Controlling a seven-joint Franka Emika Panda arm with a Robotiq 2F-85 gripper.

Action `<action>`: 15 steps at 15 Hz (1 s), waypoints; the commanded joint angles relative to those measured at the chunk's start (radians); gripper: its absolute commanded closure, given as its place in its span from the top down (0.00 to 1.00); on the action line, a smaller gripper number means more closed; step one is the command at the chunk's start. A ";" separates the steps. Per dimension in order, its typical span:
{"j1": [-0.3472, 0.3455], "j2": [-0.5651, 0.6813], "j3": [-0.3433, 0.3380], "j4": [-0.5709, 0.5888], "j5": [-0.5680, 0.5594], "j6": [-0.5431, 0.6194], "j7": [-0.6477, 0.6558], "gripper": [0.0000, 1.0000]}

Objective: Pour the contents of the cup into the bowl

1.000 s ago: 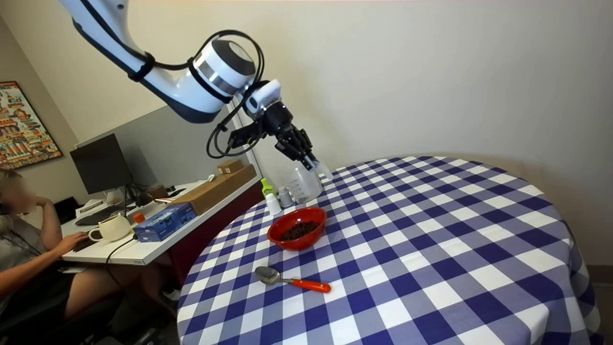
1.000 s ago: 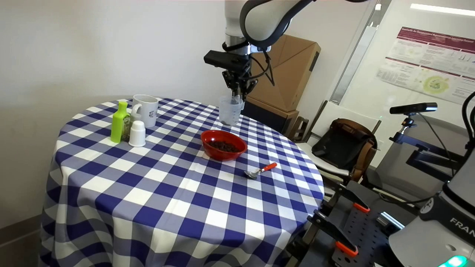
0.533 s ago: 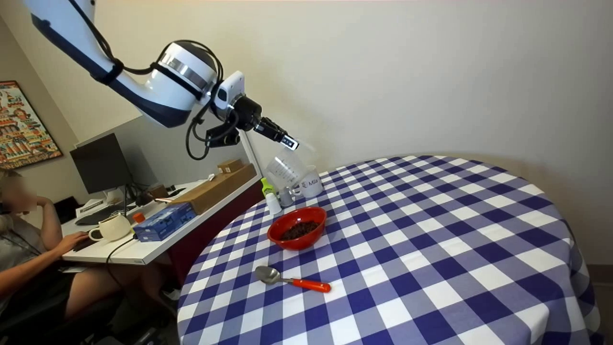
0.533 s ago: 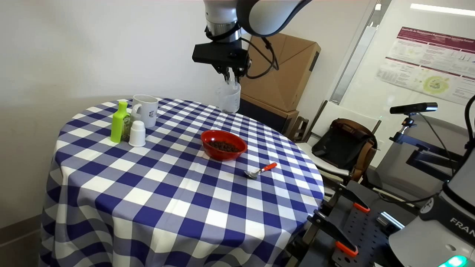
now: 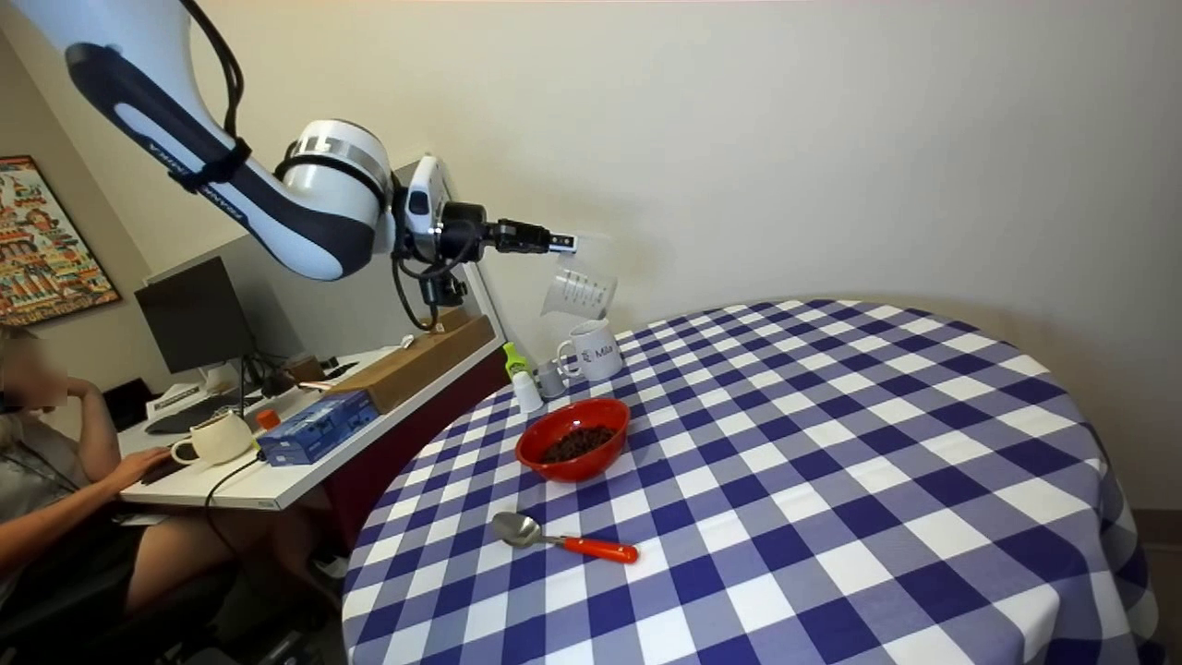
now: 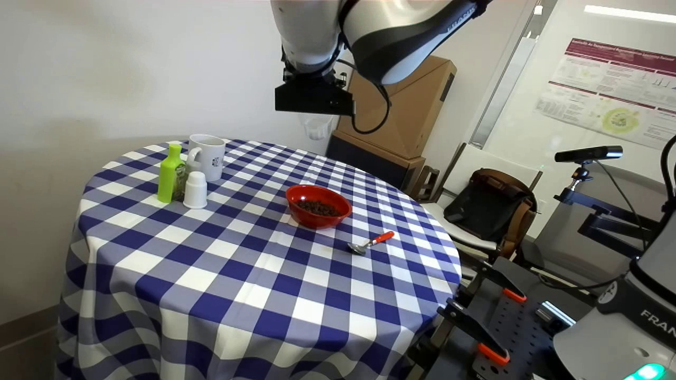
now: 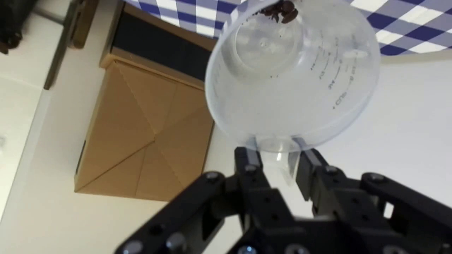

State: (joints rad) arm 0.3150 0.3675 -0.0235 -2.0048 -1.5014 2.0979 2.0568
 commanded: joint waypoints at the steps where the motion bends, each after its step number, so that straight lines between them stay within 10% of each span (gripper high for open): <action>1: -0.021 0.016 0.054 -0.068 -0.237 -0.108 0.112 0.10; 6: -0.034 0.043 0.119 -0.181 -0.473 -0.318 0.189 0.10; 15: -0.050 0.073 0.194 -0.292 -0.549 -0.599 0.238 0.10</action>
State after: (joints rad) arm 0.2816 0.4359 0.1475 -2.2618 -2.0028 1.5812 2.2590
